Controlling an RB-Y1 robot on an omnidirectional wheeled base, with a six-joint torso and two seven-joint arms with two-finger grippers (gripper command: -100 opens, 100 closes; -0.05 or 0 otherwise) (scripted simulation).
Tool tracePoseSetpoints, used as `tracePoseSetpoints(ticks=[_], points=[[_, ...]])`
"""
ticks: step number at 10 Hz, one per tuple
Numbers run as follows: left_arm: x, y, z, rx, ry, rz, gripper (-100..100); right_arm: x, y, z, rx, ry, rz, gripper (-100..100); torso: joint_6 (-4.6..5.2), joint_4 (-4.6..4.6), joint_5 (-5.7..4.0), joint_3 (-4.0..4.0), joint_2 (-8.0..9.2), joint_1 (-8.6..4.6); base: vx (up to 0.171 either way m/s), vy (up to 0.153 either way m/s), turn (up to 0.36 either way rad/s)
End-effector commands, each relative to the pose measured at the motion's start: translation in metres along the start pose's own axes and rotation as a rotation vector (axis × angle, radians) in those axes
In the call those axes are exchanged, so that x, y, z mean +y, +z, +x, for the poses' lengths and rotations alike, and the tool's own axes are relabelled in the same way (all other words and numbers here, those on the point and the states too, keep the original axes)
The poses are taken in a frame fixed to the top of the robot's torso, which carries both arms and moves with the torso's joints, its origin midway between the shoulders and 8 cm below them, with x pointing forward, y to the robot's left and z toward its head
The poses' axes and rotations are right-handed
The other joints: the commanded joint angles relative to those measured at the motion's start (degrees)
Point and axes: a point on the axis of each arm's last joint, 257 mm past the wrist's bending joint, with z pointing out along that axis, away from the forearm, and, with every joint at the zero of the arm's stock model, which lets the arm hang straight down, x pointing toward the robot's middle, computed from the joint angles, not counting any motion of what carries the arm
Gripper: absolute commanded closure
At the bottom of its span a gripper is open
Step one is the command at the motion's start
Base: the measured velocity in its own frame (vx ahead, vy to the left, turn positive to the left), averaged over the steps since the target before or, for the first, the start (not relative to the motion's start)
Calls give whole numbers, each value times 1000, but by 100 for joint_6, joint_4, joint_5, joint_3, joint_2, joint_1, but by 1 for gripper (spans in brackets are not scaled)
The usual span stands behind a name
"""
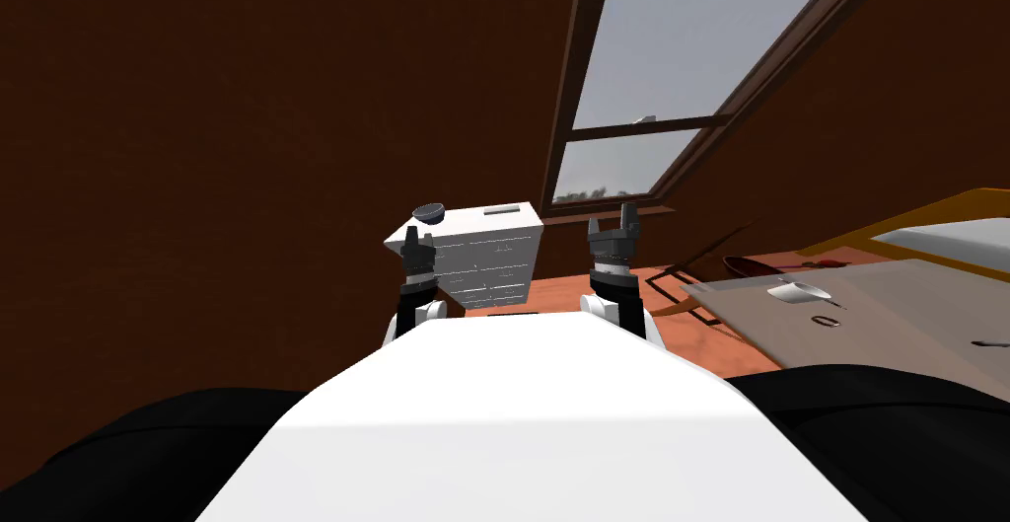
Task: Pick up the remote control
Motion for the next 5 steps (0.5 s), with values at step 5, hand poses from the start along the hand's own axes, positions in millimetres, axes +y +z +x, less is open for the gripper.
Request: tracePoseSetpoints(ticks=[5], points=[[10, -40, -10, 68, -19, -17, -100, 0, 0, 0, 0, 1, 0, 0, 1, 12, -15, 30, 52, -70, -121, -160, -62]])
